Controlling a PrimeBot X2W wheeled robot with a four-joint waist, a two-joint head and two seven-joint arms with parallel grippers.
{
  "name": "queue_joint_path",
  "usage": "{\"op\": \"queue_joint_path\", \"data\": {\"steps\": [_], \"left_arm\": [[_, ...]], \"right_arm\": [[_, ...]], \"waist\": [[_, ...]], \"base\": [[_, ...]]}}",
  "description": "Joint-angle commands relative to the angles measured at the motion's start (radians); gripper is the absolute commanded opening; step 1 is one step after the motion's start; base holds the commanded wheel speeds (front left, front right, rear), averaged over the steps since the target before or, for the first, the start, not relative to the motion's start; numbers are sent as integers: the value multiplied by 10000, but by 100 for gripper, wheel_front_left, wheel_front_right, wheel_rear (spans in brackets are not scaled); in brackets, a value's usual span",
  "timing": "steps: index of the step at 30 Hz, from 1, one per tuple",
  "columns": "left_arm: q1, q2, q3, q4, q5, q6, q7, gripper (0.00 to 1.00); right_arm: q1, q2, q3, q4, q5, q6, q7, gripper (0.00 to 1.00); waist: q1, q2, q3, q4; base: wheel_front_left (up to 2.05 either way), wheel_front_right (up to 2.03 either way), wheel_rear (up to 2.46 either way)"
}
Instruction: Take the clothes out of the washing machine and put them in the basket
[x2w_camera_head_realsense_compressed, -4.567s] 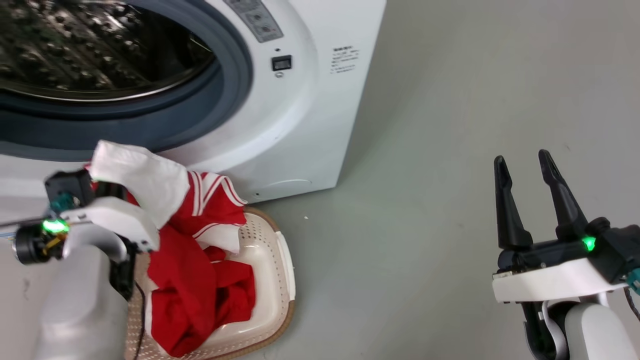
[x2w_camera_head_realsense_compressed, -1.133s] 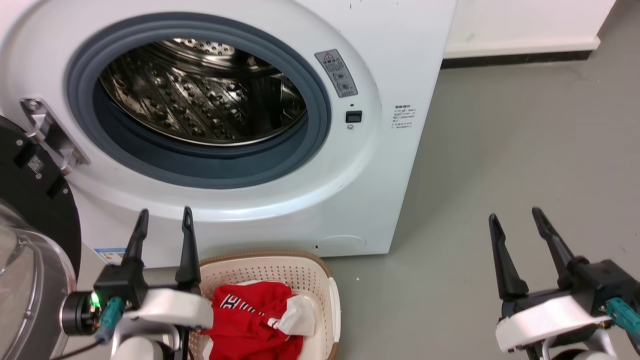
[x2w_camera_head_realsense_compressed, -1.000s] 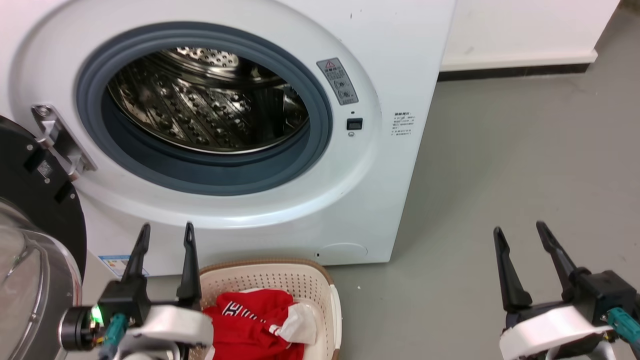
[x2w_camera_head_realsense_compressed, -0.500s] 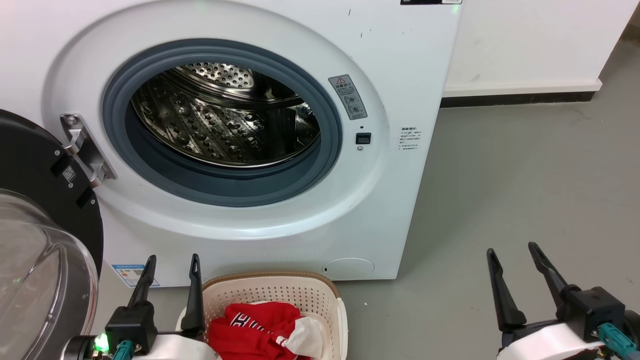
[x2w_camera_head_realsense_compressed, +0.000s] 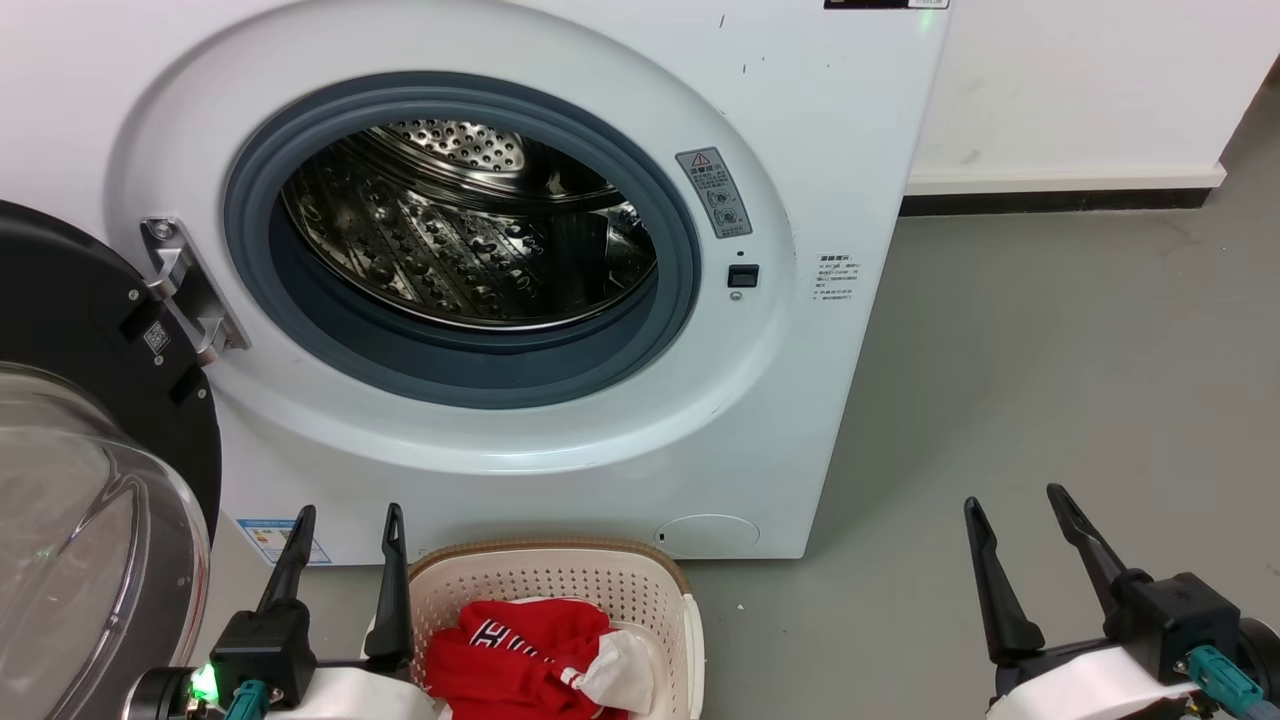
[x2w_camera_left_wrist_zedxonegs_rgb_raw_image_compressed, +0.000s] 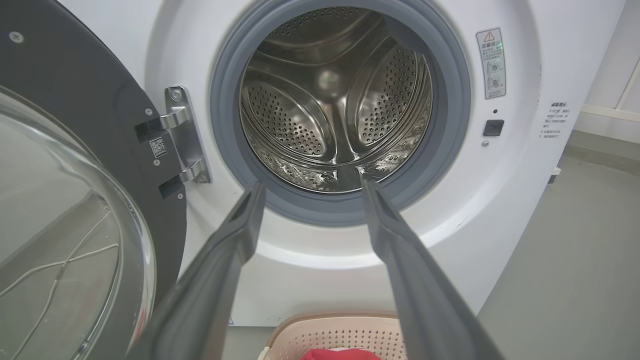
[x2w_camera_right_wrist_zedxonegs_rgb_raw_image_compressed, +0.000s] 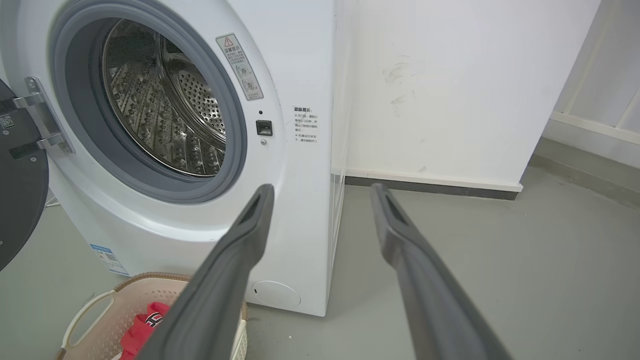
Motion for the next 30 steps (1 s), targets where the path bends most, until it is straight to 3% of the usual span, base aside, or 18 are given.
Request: {"op": "queue_joint_path", "data": {"steps": [1, 10, 11, 14, 30], "left_arm": [[16, 17, -21, -46, -7, 40, 16, 100], [31, 99, -82, -151, -62, 107, 77, 100], [0, 65, -63, -109, -47, 57, 61, 0], [7, 30, -15, 138, -218, 22, 110, 0], [-427, -38, 233, 655, -3487, -271, 719, 0]], "right_arm": [[-72, 6, 23, 4, -14, -3, -39, 100], [-87, 6, 56, 32, 62, -3, -55, 100], [-5, 0, 56, 26, 18, 0, -15, 0], [107, 2, 117, 164, 190, 0, -36, 0], [-464, -224, 41, 927, 3780, 0, 107, 0]], "waist": [[0, 0, 4, 2], [0, 0, 15, -1], [0, 0, 15, 1], [0, 0, 17, 0], [0, 0, 24, 5]], "base": [[0, 0, 0], [0, 0, 0], [0, 0, 0], [0, 0, 0], [0, 0, 0]]}}
